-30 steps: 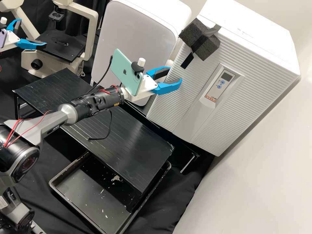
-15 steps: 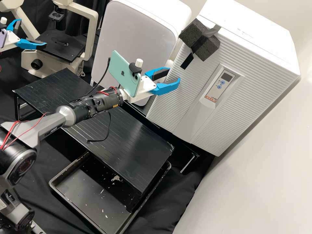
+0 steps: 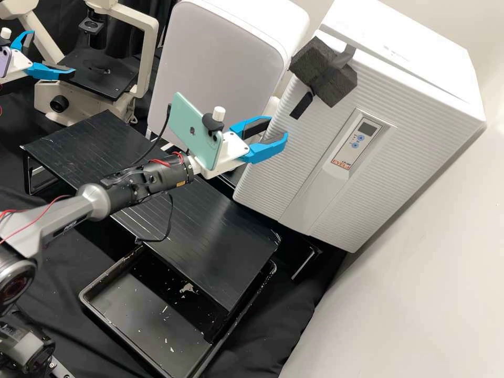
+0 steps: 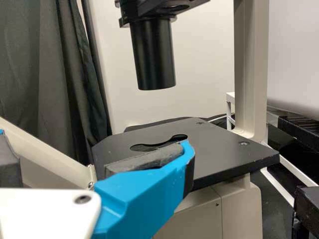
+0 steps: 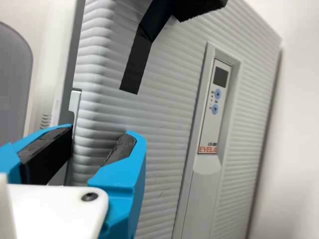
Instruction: Open the incubator door
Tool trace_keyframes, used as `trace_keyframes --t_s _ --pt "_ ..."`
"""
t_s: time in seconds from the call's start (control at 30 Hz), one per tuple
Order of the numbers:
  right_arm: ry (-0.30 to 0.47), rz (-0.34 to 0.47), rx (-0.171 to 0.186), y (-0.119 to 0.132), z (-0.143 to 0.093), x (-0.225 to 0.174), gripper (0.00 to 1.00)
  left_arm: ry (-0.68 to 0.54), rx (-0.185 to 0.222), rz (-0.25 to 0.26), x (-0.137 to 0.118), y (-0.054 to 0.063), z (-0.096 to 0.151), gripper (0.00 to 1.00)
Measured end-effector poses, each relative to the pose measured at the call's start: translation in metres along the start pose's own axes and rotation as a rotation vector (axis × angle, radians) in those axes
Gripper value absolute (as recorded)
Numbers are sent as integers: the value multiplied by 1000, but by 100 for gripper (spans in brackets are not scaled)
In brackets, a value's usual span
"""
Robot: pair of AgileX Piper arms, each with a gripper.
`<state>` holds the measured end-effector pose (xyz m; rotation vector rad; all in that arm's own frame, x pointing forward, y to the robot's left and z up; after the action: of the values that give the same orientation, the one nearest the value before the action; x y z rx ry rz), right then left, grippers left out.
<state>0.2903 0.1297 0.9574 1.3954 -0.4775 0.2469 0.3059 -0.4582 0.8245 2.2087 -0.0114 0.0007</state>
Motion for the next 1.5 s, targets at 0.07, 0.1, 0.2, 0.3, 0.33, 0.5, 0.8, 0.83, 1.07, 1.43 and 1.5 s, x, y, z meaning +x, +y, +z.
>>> trace_keyframes --t_s 0.07,0.1,0.2,0.3,0.33,0.5,0.8,0.83,1.07,1.43,1.5 --pt "-1 10 5 5 3 -7 0 0 0 0 0 0 0 100" --pt "-4 13 10 6 4 -11 0 0 0 0 0 0 0 100" --pt "-16 32 27 13 9 -23 0 0 0 0 0 0 0 100" --pt "-24 61 38 20 14 -35 0 0 0 0 0 0 0 100" --pt "-30 69 45 21 16 -39 0 0 0 0 0 0 0 100" --pt "-62 116 47 33 30 -55 0 0 0 0 0 0 0 100" --pt "-99 187 70 46 55 -69 0 0 0 0 0 0 0 100" --pt "-103 193 67 46 58 -69 0 0 0 0 0 0 0 100" --pt "-125 216 70 48 68 -71 0 0 0 0 0 0 0 100" --pt "-252 323 5 51 80 -66 100 0 0 0 0 0 0 100" --pt "-289 352 3 53 83 -65 100 0 0 0 0 0 0 100"
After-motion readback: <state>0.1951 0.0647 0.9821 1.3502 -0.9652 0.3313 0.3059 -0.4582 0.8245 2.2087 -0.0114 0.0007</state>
